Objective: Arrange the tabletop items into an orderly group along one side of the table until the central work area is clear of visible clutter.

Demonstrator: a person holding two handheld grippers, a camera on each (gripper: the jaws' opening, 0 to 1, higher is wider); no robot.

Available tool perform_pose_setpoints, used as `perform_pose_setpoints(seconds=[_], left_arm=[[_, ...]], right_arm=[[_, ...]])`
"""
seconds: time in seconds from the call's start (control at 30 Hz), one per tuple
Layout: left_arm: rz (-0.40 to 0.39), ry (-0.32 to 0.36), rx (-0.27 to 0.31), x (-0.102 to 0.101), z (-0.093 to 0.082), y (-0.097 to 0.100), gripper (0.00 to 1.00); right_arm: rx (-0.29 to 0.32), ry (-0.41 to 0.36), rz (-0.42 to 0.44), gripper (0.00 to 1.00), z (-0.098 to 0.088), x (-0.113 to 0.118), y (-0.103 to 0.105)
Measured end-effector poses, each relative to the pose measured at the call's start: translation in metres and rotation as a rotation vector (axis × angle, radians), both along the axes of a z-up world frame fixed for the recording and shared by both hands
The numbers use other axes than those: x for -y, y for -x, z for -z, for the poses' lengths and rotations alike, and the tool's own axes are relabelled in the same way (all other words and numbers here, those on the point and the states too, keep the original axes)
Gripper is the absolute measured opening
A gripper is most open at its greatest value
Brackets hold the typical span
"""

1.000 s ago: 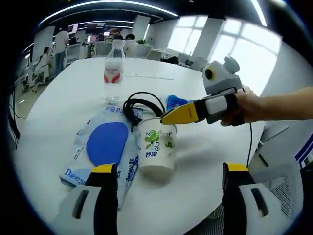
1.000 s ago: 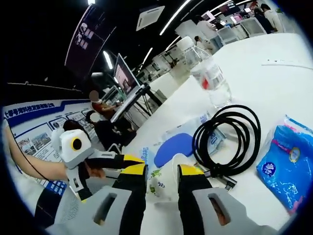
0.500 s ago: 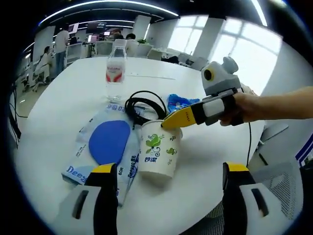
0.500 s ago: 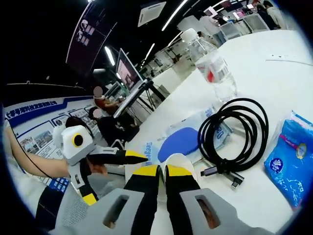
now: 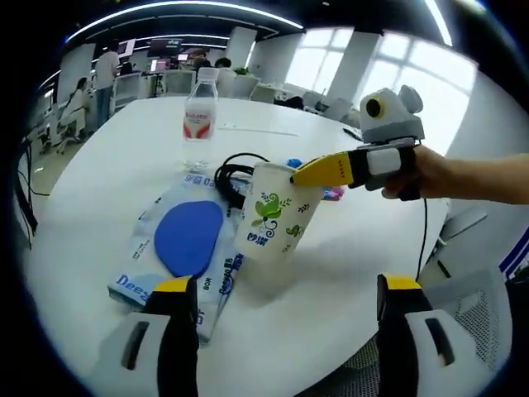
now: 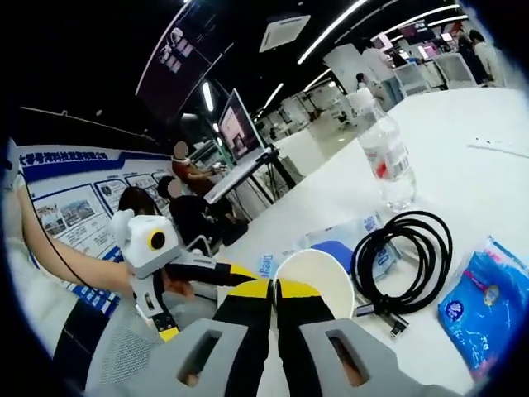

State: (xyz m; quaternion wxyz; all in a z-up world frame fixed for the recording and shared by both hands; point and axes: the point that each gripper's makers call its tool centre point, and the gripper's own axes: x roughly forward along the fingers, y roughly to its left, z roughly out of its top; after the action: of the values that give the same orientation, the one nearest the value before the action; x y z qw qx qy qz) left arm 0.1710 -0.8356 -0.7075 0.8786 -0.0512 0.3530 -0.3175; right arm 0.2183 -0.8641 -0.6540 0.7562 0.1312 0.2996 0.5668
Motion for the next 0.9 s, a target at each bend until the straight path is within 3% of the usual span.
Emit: perform_pose_setpoints(seconds=[0.37, 0.57, 0.67, 0.9], left_arm=[[-0.004, 0.012, -0.003, -0.002, 0.000, 0.003, 0.86], [-0.009, 0.019, -0.002, -0.002, -0.001, 0.003, 0.86], [-0.007, 0.025, -0.004, -0.001, -0.001, 0.004, 0.86], [-0.005, 0.028, -0.009, 0.000, 0.001, 0.007, 0.86]], right_arm=[[0.132, 0.056, -0.056, 0.00, -0.021, 0.003, 0.006], [0.260, 0.165, -0.111, 0.00, -0.016, 0.009, 0.005], [0.272, 0.188, -0.132, 0.00, -0.018, 0.008, 0.007], [0.402, 0.287, -0.188, 0.00, -0.019, 0.010, -0.002]])
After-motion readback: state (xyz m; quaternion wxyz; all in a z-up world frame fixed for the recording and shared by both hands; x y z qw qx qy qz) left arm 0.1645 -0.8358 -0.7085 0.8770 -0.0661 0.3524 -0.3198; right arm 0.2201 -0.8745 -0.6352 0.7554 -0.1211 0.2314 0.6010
